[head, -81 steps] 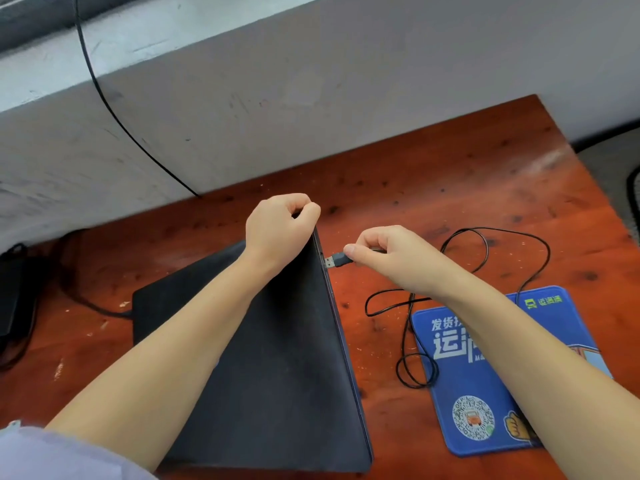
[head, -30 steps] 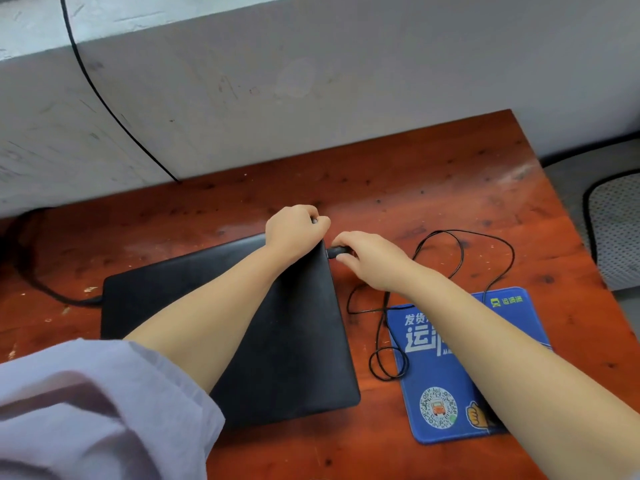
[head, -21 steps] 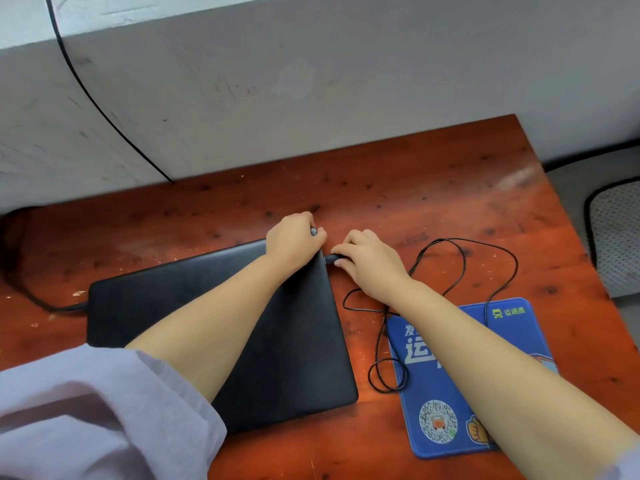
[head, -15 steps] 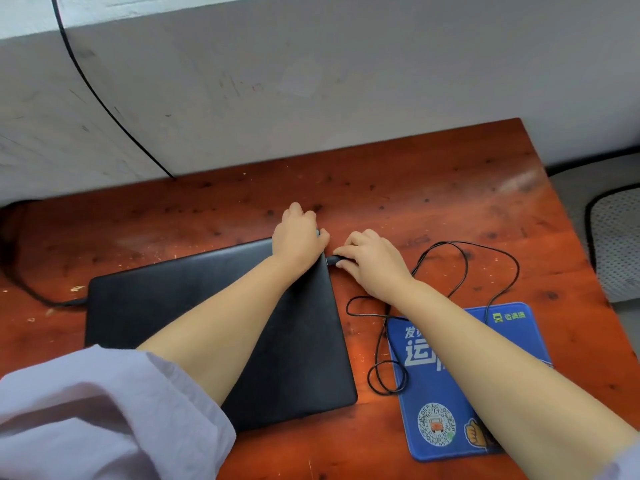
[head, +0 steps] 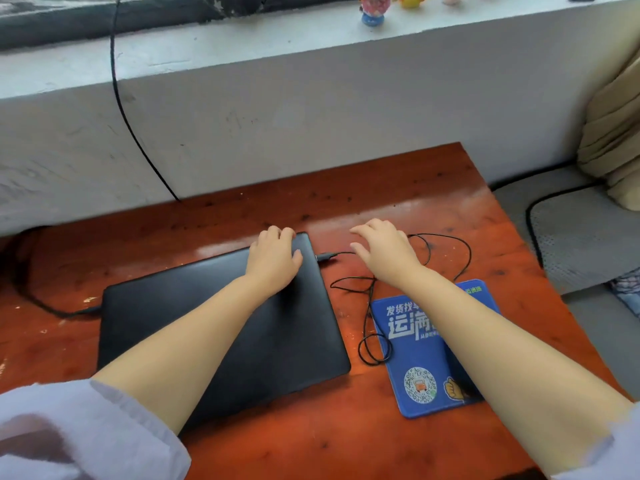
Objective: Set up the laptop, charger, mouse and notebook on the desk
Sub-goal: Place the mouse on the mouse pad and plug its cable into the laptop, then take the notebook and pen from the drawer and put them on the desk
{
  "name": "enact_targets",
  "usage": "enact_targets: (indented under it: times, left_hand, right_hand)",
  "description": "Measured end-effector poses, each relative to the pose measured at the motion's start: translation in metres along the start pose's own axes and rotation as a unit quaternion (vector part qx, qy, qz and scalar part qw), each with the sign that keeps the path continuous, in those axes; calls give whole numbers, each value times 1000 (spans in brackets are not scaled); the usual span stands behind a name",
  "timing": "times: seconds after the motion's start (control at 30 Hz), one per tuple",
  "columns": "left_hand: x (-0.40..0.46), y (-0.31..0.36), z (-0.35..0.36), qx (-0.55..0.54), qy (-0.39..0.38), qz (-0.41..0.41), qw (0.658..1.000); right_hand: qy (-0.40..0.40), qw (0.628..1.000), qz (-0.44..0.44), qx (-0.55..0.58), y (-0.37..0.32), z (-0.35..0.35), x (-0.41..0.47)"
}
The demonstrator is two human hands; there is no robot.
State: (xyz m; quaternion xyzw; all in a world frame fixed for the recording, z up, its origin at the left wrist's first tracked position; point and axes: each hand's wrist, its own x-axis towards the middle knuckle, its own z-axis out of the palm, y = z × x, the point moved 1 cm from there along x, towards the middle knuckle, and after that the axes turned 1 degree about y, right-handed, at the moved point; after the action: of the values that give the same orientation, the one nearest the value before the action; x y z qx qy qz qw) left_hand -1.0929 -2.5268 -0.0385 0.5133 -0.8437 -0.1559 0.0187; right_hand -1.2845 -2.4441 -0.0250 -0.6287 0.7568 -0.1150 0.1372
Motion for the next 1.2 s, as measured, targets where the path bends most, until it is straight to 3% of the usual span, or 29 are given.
enact_targets:
  times: [0.2, 0.37, 0.53, 0.7, 0.87, 1.03, 1.13, 1.2]
  left_hand:
    - [-50, 58, -6, -25, 8, 156, 987]
    - [-137, 111, 12, -70, -40, 308, 948]
    - [-255, 146, 52, -48, -138, 444, 884]
    - [-349, 189, 90, 8, -208, 518, 830]
    - [-410, 212, 156, 39, -323, 484, 812]
    - [-441, 214, 249, 36, -424, 336, 840]
    - [-447, 217, 305, 6, -430, 245, 869]
    - [-443, 225, 339, -11, -415, 223, 882]
  right_hand:
    - [100, 989, 105, 4, 6, -23, -113]
    - [157, 954, 255, 13, -6, 1, -262]
    - [139, 907, 396, 35, -34, 48, -420]
    - [120, 832, 533, 93, -50, 88, -554]
    - [95, 761, 618, 175, -54, 139, -651]
    - [90, 694, 659, 274, -30, 207, -714]
    - [132, 623, 697, 329, 3, 247, -736]
    - [194, 545, 727, 370, 30, 270, -745]
